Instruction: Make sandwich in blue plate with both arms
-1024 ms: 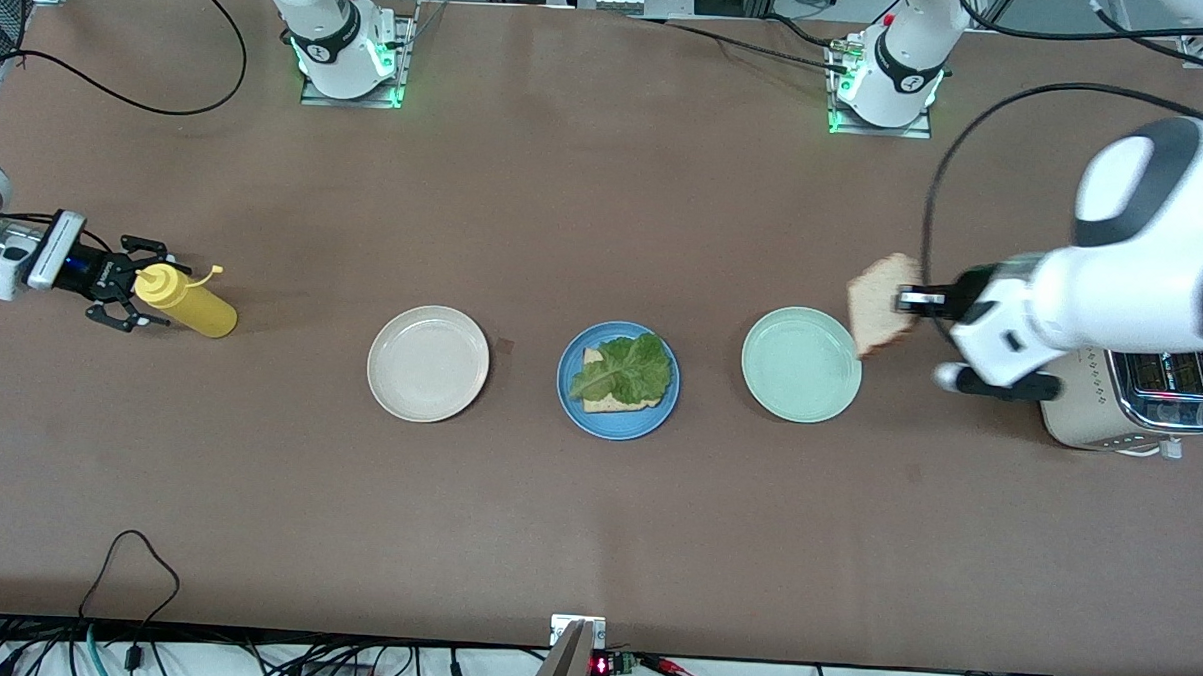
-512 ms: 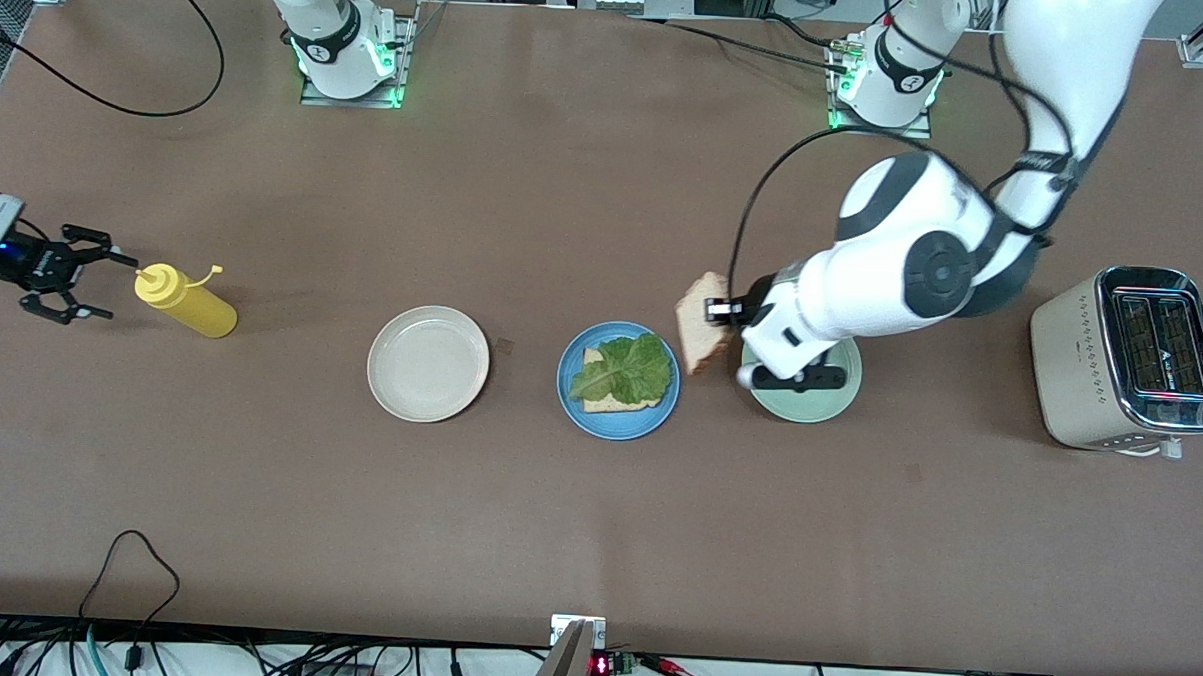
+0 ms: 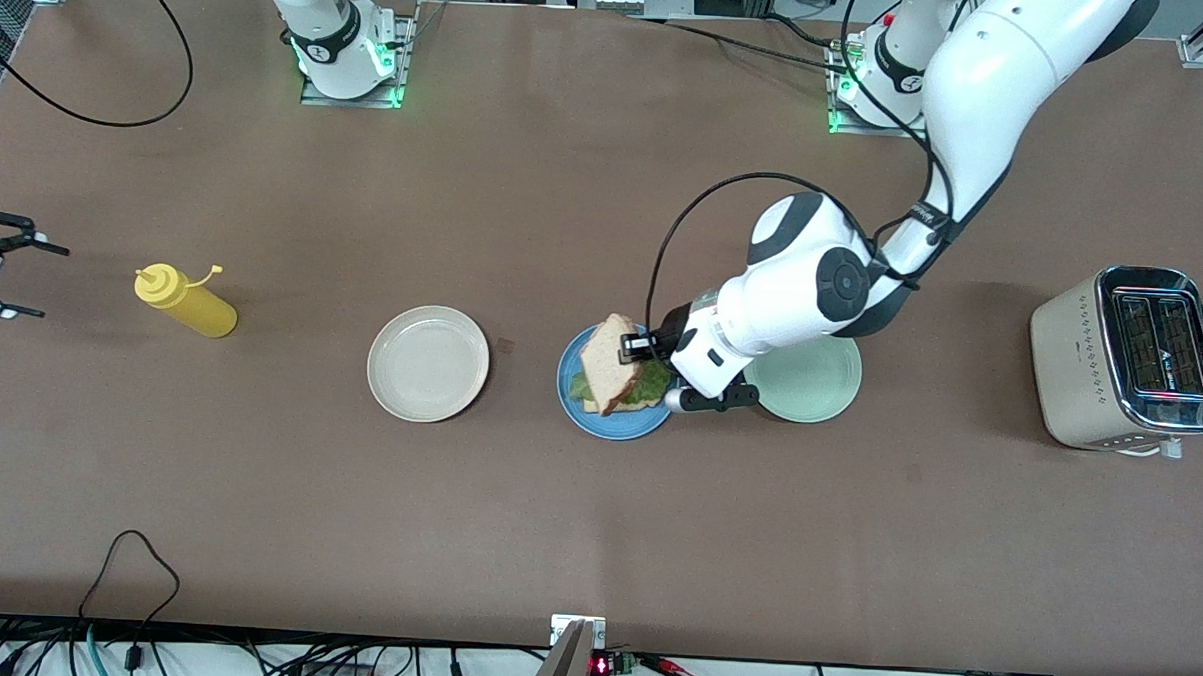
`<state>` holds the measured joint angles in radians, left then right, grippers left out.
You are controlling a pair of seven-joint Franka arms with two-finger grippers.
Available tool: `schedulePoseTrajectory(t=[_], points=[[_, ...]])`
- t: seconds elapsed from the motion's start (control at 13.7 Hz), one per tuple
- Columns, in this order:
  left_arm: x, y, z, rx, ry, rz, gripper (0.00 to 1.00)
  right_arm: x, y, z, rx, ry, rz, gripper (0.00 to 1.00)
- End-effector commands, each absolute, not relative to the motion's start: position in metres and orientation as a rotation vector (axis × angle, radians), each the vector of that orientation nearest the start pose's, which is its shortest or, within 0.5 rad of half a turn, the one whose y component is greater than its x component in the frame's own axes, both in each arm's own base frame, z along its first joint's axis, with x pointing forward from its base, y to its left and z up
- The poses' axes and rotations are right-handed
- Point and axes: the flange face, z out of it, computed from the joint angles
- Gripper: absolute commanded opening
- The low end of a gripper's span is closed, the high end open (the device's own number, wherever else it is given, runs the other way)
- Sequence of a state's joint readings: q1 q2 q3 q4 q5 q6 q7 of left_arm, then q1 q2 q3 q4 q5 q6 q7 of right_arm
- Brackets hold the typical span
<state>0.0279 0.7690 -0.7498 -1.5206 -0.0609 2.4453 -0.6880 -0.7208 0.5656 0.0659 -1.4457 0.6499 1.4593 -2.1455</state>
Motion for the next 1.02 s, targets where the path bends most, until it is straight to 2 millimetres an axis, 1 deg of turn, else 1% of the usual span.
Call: schedulePoseTrajectory(t=[0.0, 0.07, 0.15, 0.22, 0.29, 0.37, 0.44, 0.51, 0.59, 0.66, 0.73, 0.8, 0.95], points=[[0.623, -0.403, 0.326, 2.478, 0.323, -0.105, 0.01, 0.568, -0.286, 0.437, -1.970, -1.514, -0.570, 1.00], [0.622, -0.405, 0.315, 2.481, 0.315, -0.123, 0.01, 0.575, -0.258, 0.462, -2.017, -1.496, -0.513, 1.00], [0.616, -0.413, 0.308, 2.488, 0.296, -0.138, 0.01, 0.583, -0.223, 0.485, -2.063, -1.485, -0.449, 1.00], [0.611, -0.421, 0.301, 2.497, 0.263, -0.143, 0.01, 0.591, -0.188, 0.504, -2.124, -1.462, -0.377, 1.00], [0.610, -0.422, 0.295, 2.499, 0.220, -0.141, 0.01, 0.596, -0.153, 0.522, -2.190, -1.419, -0.314, 1.00], [0.610, -0.421, 0.293, 2.500, 0.171, -0.131, 0.01, 0.601, -0.121, 0.535, -2.270, -1.389, -0.257, 1.00], [0.610, -0.421, 0.292, 2.501, 0.132, -0.123, 0.01, 0.606, -0.084, 0.546, -2.347, -1.398, -0.198, 1.00], [0.610, -0.421, 0.291, 2.501, 0.124, -0.122, 0.01, 0.608, -0.050, 0.557, -2.431, -1.390, -0.149, 1.00], [0.610, -0.421, 0.290, 2.500, 0.124, -0.122, 0.01, 0.609, -0.017, 0.563, -2.532, -1.336, -0.094, 1.00], [0.612, -0.418, 0.290, 2.500, 0.124, -0.118, 0.01, 0.608, 0.012, 0.566, -2.652, -1.231, -0.036, 1.00], [0.615, -0.414, 0.290, 2.500, 0.118, -0.110, 0.01, 0.607, 0.035, 0.566, -2.745, -1.130, 0.015, 1.00], [0.617, -0.411, 0.291, 2.498, 0.108, -0.105, 0.01, 0.606, 0.049, 0.566, -2.842, -1.024, 0.058, 1.00], [0.621, -0.403, 0.290, 2.500, 0.116, -0.107, 0.01, 0.605, 0.070, 0.561, -2.987, -0.808, 0.111, 1.00]])
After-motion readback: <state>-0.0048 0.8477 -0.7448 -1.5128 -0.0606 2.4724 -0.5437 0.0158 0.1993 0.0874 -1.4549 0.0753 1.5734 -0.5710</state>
